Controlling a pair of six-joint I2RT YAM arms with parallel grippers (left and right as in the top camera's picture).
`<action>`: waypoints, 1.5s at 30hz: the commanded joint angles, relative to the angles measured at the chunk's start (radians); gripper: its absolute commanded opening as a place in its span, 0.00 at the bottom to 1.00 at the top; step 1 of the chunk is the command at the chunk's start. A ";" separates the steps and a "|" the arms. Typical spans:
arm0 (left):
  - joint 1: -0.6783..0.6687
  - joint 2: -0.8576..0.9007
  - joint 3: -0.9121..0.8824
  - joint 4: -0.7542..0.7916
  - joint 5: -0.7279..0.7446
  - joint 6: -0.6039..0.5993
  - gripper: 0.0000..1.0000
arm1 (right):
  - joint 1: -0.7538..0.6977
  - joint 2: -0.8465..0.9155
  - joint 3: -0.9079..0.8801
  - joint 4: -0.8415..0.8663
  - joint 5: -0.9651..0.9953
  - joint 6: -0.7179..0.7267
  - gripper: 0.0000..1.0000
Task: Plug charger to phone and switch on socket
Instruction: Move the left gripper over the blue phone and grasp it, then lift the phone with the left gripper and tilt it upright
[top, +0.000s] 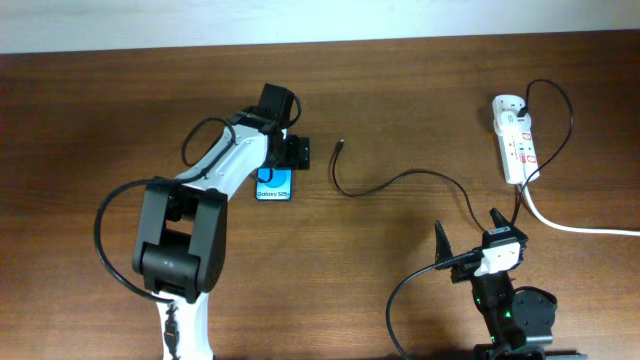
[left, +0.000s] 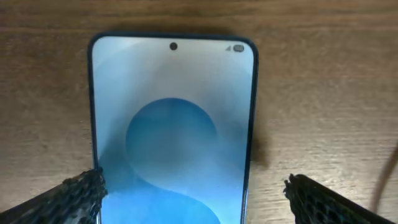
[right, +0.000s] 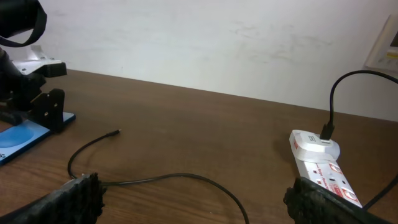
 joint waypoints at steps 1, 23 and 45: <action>-0.001 0.038 0.113 -0.100 -0.072 -0.009 0.99 | 0.006 -0.005 -0.005 -0.005 -0.005 -0.003 0.98; 0.020 0.072 0.148 -0.201 -0.023 0.028 0.99 | 0.006 -0.005 -0.005 -0.005 -0.005 -0.003 0.98; 0.027 0.138 0.138 -0.215 0.058 0.071 0.87 | 0.006 -0.005 -0.005 -0.005 -0.005 -0.003 0.98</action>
